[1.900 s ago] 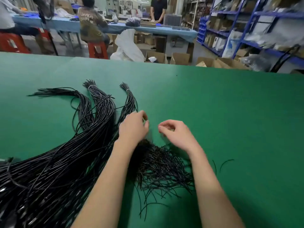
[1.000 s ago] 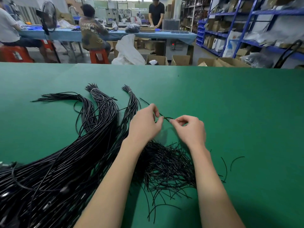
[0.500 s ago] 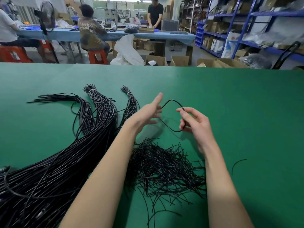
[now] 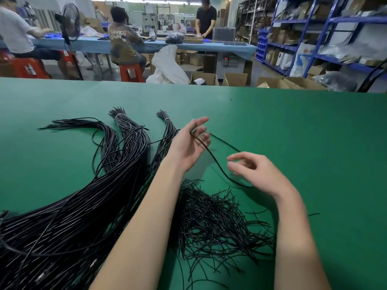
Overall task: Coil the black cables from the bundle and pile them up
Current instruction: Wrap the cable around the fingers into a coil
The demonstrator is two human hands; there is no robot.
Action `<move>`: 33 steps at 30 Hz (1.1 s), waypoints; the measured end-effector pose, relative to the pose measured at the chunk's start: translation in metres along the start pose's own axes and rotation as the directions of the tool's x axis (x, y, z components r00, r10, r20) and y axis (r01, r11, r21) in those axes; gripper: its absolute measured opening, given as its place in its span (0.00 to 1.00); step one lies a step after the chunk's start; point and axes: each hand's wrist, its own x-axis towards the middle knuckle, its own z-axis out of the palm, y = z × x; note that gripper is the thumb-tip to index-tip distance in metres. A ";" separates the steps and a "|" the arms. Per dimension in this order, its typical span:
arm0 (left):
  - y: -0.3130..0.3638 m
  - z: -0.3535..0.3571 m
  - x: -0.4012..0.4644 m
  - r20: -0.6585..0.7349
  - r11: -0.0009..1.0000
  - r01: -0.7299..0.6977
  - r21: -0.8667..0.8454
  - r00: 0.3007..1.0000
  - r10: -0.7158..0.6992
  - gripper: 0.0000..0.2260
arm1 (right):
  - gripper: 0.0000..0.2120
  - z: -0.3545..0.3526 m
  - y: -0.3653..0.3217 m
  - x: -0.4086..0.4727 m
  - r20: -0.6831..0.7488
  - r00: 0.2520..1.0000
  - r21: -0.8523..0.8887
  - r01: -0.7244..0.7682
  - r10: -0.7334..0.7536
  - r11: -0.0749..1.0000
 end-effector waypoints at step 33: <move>-0.002 0.008 -0.016 0.431 0.999 0.031 0.035 0.901 -0.043 0.30 | 0.15 0.034 -0.001 0.013 0.094 0.988 -0.374 -0.077 0.120 0.924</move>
